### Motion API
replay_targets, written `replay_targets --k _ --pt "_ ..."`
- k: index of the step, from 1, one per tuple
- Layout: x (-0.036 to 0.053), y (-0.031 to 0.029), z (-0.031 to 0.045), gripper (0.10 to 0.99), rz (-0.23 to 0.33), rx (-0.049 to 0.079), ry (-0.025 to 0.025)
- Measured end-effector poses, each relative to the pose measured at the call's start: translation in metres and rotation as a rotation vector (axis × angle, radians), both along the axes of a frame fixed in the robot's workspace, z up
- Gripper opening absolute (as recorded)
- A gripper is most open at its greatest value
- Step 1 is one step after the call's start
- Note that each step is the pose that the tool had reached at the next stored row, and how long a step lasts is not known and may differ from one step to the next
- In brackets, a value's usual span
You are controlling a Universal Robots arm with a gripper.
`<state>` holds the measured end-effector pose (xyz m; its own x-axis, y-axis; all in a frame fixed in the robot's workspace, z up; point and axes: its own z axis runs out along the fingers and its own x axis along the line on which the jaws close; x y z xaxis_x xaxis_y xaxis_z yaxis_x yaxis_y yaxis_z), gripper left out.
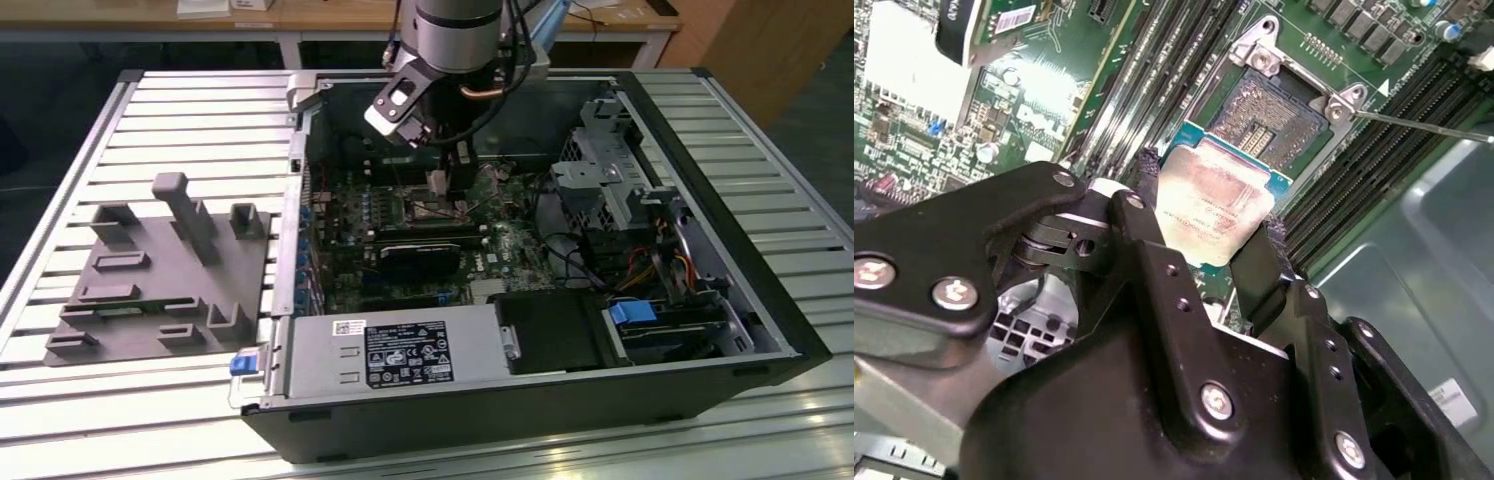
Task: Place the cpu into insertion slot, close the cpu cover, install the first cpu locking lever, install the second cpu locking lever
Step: 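Place the cpu into insertion slot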
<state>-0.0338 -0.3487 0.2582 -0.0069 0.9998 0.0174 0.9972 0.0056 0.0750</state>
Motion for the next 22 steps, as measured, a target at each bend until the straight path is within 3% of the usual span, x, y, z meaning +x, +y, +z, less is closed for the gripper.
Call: replay_targets --k 5,13,22 --pt "-0.0001 0.0014 -0.0087 0.537 0.000 0.000 0.0002" --pt "-0.0008 0.0102 -0.0172 0.537 0.000 -0.001 0.0003" --pt "-0.0064 0.0157 -0.0282 0.537 0.000 -0.004 0.0003"
